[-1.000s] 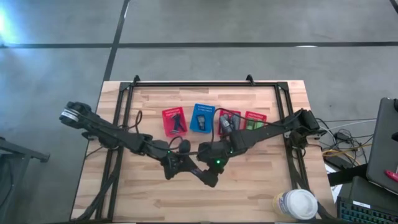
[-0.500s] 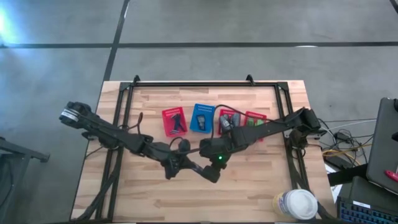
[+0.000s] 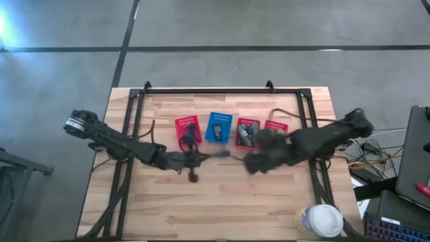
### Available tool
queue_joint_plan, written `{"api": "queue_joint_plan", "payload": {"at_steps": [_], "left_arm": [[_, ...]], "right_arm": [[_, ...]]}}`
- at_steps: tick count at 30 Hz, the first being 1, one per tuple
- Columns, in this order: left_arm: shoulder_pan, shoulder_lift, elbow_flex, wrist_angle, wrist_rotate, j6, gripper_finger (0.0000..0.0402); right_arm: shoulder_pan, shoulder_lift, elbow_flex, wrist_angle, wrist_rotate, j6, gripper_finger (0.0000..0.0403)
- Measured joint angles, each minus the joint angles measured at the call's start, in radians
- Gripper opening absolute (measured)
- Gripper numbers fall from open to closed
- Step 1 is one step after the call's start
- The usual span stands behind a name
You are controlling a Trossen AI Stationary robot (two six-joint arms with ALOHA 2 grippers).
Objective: Pick & Place Travel size toiletries
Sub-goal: Put the blue shaving cream into the blue bin
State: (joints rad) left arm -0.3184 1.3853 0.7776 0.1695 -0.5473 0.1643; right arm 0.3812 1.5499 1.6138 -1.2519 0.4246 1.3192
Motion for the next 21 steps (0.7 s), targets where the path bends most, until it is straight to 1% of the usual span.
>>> {"api": "queue_joint_plan", "payload": {"at_steps": [2,4,6,8,9,11,13,14,18,21], "left_arm": [[0.026,0.006,0.000,0.020,-0.105,-0.161,0.0003],[0.079,0.018,0.000,0.034,-0.164,-0.338,0.0003],[0.147,0.049,0.007,0.040,-0.164,-0.495,0.0003],[0.217,0.094,0.015,0.039,-0.147,-0.604,0.0003],[0.250,0.122,0.023,0.038,-0.140,-0.639,0.0003],[0.312,0.177,0.039,0.039,-0.093,-0.716,0.0003],[0.357,0.230,0.060,0.039,-0.044,-0.779,0.0003],[0.371,0.254,0.070,0.040,-0.039,-0.803,0.0004],[0.378,0.325,0.115,0.040,-0.063,-0.847,0.0015],[0.377,0.351,0.144,0.037,-0.029,-0.849,0.0036]], "right_arm": [[0.031,-0.053,0.000,-0.095,0.129,0.147,0.0344],[0.054,-0.083,-0.003,-0.179,0.205,0.269,0.0352],[0.061,-0.100,-0.011,-0.236,0.244,0.330,0.0356],[0.060,-0.103,-0.015,-0.269,0.259,0.343,0.0358],[0.057,-0.103,-0.016,-0.278,0.260,0.337,0.0358],[0.047,-0.094,-0.017,-0.287,0.260,0.305,0.0356],[0.043,-0.088,-0.018,-0.286,0.260,0.268,0.0351],[0.043,-0.085,-0.018,-0.286,0.260,0.251,0.0349],[0.042,-0.081,-0.018,-0.286,0.259,0.220,0.0338],[0.042,-0.082,-0.018,-0.287,0.255,0.217,0.0333]]}}
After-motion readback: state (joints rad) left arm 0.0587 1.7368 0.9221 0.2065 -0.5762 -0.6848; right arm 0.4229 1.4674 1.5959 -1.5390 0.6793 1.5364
